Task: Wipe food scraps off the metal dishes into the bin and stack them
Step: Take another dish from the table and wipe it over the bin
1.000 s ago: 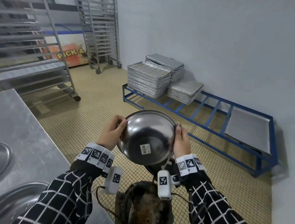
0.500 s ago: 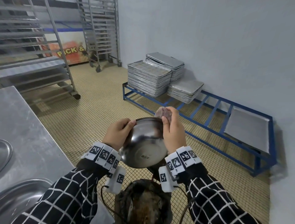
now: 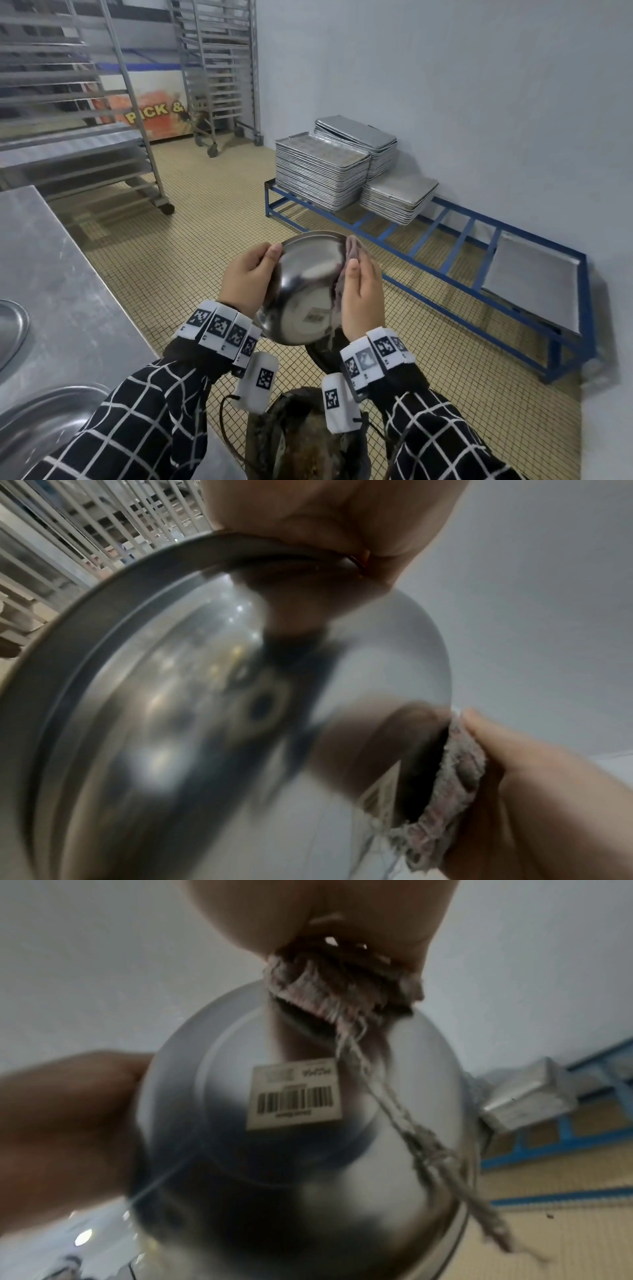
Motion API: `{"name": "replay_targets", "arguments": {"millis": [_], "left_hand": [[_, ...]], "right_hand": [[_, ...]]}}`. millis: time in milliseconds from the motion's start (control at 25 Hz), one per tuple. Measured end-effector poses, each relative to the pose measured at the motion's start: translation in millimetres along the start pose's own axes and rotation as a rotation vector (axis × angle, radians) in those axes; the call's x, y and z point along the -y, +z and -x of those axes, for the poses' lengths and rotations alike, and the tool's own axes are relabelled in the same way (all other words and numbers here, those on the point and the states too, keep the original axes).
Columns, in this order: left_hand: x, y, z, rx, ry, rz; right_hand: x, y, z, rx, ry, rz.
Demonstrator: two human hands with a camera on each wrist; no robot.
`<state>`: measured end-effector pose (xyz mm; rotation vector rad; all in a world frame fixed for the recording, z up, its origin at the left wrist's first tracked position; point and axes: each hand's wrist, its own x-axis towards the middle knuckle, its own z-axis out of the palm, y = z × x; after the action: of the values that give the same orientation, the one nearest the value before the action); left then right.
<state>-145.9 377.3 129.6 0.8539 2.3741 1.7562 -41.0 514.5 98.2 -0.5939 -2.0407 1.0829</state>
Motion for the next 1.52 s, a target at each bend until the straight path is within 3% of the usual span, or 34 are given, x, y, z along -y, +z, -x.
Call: {"name": "replay_targets", "arguments": {"millis": [80,200,280,360,480,640,720,880,1000,1120,1240,1360,1520], "left_hand": [[-0.6,-1.3,-0.1,0.006,0.002,-0.050],[-5.0,2.3,1.2,0.053,0.017,-0.071],[-8.2,7.1,3.2,0.087,0.050,-0.054],[-11.1,9.5,4.3,0.100,0.065,-0.027],[-9.9,5.8,5.5,0.097,0.050,0.056],[-2.5,-4.0,5.5,0.040,-0.045,0.201],[1.9,-6.7,3.1,0.016,-0.079,0.252],[14.4,-7.1,0.6,0.049,-0.067,0.126],[17.6,-4.8,1.3,0.106,-0.056,0.083],[12.7,-1.6,2.2,0.223,-0.001,0.033],[2.9,3.3,1.7,0.321,0.057,-0.153],[-2.2,5.7,1.9,0.256,0.056,-0.197],[-0.6,5.5,2.6,0.132,0.024,-0.161]], "right_hand": [[-4.3,-1.7,6.2,0.046,0.010,0.006],[0.2,10.5,20.4,0.122,-0.155,0.129],[4.9,17.7,18.6,0.099,-0.272,0.261],[9.3,18.1,9.5,0.001,-0.286,0.332],[8.9,9.4,-0.6,-0.103,-0.079,0.140],[-10.9,-10.7,-6.3,-0.136,0.495,-0.492],[-18.6,-17.5,-5.0,-0.127,0.562,-0.502],[-17.8,-25.1,-4.1,-0.116,0.453,-0.331],[-13.5,-37.6,-13.3,-0.010,0.315,-0.127],[-9.5,-41.4,-25.3,0.162,0.078,0.130],[-1.1,-33.5,-33.0,0.265,-0.133,0.283],[5.1,-25.2,-31.4,0.237,-0.252,0.300],[10.9,-21.2,-17.5,0.025,-0.185,0.176]]}}
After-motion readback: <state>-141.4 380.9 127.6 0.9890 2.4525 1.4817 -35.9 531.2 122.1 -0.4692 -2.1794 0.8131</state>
